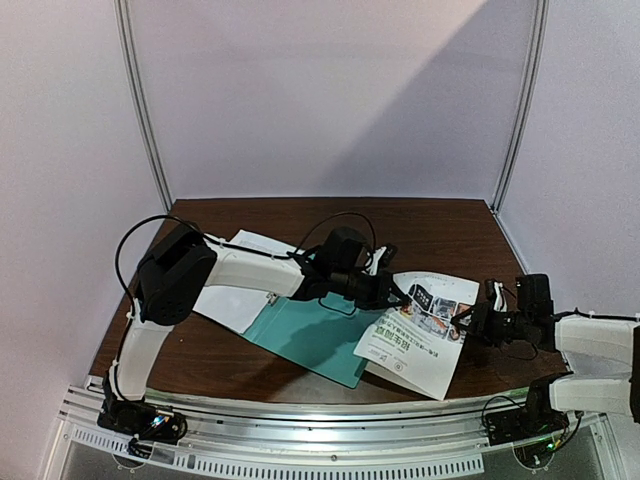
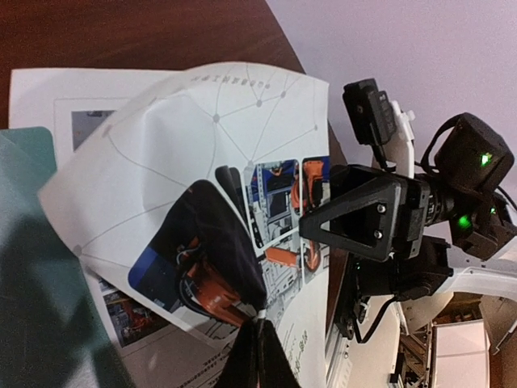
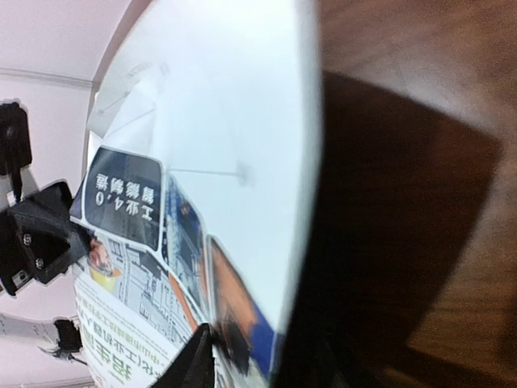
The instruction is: Put the files into the folder
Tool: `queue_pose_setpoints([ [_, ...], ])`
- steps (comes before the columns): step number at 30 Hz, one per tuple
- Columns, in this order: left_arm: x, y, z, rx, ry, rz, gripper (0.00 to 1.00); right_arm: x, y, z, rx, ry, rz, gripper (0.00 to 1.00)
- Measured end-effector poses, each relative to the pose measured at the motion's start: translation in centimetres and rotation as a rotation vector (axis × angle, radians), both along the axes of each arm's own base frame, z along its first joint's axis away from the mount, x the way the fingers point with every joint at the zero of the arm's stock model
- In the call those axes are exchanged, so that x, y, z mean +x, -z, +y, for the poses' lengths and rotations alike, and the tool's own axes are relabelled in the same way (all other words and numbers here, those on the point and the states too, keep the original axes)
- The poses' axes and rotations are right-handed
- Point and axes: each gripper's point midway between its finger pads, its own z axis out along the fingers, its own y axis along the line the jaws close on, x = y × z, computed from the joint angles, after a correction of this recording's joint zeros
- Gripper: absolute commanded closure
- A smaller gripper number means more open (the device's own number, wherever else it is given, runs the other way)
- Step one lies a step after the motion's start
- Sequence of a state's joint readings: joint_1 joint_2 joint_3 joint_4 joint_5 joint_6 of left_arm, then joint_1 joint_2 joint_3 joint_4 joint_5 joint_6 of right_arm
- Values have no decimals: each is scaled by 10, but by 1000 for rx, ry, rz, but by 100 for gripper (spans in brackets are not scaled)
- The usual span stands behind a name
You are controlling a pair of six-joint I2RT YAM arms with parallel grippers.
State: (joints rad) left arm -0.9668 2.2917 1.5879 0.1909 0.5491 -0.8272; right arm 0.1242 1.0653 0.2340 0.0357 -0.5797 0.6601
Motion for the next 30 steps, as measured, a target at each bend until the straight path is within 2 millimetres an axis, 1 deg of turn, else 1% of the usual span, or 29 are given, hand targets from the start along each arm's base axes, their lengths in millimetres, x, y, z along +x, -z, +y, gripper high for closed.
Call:
queue_pose_setpoints([
  [3, -1, -1, 0, -10, 3, 1, 99, 3, -4, 3, 16, -10, -20, 85],
  [4, -1, -2, -1, -14, 4, 2, 97, 3, -6, 3, 21, -13, -25, 90],
  [6, -1, -2, -1, -17, 6, 3, 88, 5, -9, 4, 26, -17, -35, 99],
  [8, -1, -3, -1, -22, 6, -2, 74, 8, -12, 5, 27, -19, -42, 100],
  [10, 0, -4, -1, -19, 5, -18, 58, 12, -19, 5, 18, -23, -57, 100],
  [12, 2, -4, 1, -9, -3, -39, 44, 19, -28, 3, -3, -16, -73, 100],
  [14, 6, -9, 5, 6, -22, -70, 31, 28, -44, -1, -35, -6, -110, 100],
  [15, 8, -13, 7, 16, -33, -90, 22, 31, -53, -2, -50, -2, -132, 100],
  [16, 9, -19, 10, 21, -43, -113, 17, 35, -64, -4, -64, 4, -157, 100],
  [18, 13, -35, 14, 24, -60, -164, 9, 43, -90, -8, -92, 16, -225, 100],
  [19, 14, -43, 16, 20, -64, -191, 3, 45, -100, -9, -100, 18, -252, 100],
  [20, 16, -56, 19, 14, -76, -222, 1, 47, -112, -10, -107, 19, -284, 100],
  [21, 18, -64, 21, 11, -80, -252, 1, 49, -123, -10, -112, 18, -313, 100],
  [23, 21, -84, 27, 0, -102, -305, 1, 50, -138, -9, -116, 10, -355, 100],
  [25, 24, -97, 36, -4, -119, -348, 1, 51, -151, -7, -111, -8, -390, 100],
  [27, 25, -103, 46, -2, -124, -376, 1, 50, -159, -3, -96, -33, -409, 100],
  [30, 30, -100, 63, 2, -130, -402, 1, 47, -169, 6, -59, -82, -432, 100],
])
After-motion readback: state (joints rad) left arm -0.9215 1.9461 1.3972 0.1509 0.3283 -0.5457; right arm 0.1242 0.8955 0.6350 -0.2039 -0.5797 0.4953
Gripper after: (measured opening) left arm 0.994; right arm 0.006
